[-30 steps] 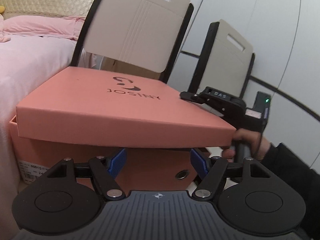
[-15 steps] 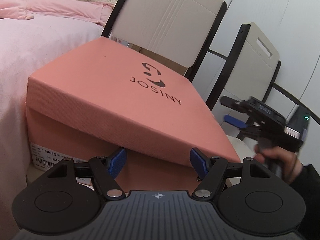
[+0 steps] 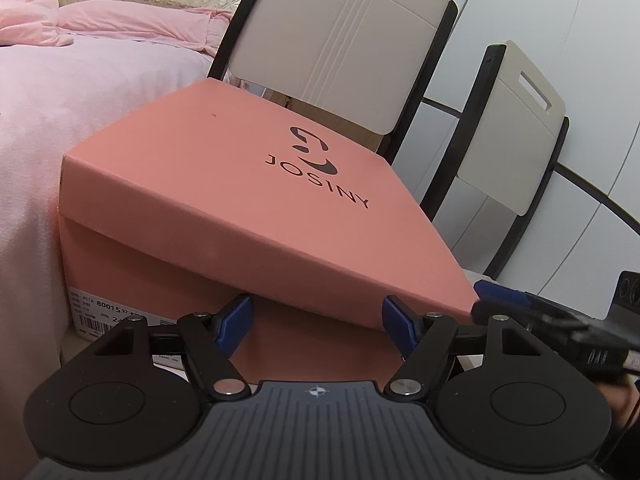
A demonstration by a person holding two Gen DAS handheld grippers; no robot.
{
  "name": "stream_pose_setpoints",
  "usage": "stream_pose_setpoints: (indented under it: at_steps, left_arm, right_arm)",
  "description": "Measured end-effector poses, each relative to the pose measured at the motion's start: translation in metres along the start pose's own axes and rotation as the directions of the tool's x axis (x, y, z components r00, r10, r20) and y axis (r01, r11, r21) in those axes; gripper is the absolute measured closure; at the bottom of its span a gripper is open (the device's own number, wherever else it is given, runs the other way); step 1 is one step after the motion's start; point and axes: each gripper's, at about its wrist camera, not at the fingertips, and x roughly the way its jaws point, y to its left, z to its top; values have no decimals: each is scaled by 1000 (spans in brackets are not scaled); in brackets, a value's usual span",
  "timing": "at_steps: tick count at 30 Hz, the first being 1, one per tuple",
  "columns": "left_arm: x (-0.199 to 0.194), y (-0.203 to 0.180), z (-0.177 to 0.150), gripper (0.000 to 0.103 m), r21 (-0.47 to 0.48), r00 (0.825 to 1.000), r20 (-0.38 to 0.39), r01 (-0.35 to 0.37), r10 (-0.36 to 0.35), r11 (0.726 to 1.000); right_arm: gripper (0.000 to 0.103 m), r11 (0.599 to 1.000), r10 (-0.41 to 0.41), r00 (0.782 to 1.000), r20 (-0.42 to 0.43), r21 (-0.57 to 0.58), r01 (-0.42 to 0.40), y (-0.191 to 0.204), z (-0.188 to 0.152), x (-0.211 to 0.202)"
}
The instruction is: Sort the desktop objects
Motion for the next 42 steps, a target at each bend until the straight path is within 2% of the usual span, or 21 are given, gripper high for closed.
stream_pose_setpoints:
  at_steps: [3, 7, 10, 12, 14, 16, 19, 21, 25, 32, 40, 42]
  left_arm:
    - [-2, -1, 0, 28, 9, 1000, 6, -5, 5, 1000]
    - [-11, -8, -3, 29, 42, 999, 37, -6, 4, 999]
    - [-27, -13, -2, 29, 75, 993, 118, -10, 1, 997]
    - [-36, -13, -2, 29, 81, 981, 192, -33, 16, 996]
    - [-40, -7, 1, 29, 61, 964, 253, -101, 82, 993]
    - [-37, 8, 8, 29, -8, 947, 272, -174, 170, 985]
    - [-33, 31, 18, 29, -111, 914, 280, -272, 293, 956]
    - [-28, 43, 23, 32, -156, 904, 257, -310, 342, 938]
    - [-20, 34, 24, 31, -88, 889, 241, -379, 389, 921]
    - [-19, 30, 24, 31, -48, 896, 224, -383, 384, 922]
    - [-13, 18, 14, 31, 37, 935, 207, -302, 289, 952]
    - [-13, 17, 12, 31, 44, 939, 209, -288, 273, 957]
  right_arm:
    - [10, 999, -28, 1000, -6, -44, 28, 8, -3, 6]
    - [18, 1000, -28, 1000, -8, -9, 27, 4, -2, 14]
    - [20, 1000, -24, 1000, -3, 19, 24, 1, 0, 16]
    - [20, 1000, -25, 1000, -5, 19, 25, 3, 1, 17]
    - [21, 1000, -27, 1000, -6, 15, 27, 4, 1, 17]
    - [21, 999, -29, 1000, -8, 14, 29, 5, 1, 17]
    - [24, 999, -23, 1000, -5, 35, 24, 1, 2, 16]
    - [24, 999, -18, 1000, 0, 41, 18, 0, 1, 16]
    - [23, 999, -15, 1000, 1, 51, 15, -2, -2, 18]
    - [23, 998, -18, 1000, -2, 58, 18, -3, -2, 15]
    - [23, 997, -47, 999, 19, 56, 46, -4, 1, 10]
    - [23, 997, -56, 998, 26, 53, 54, -4, 2, 10]
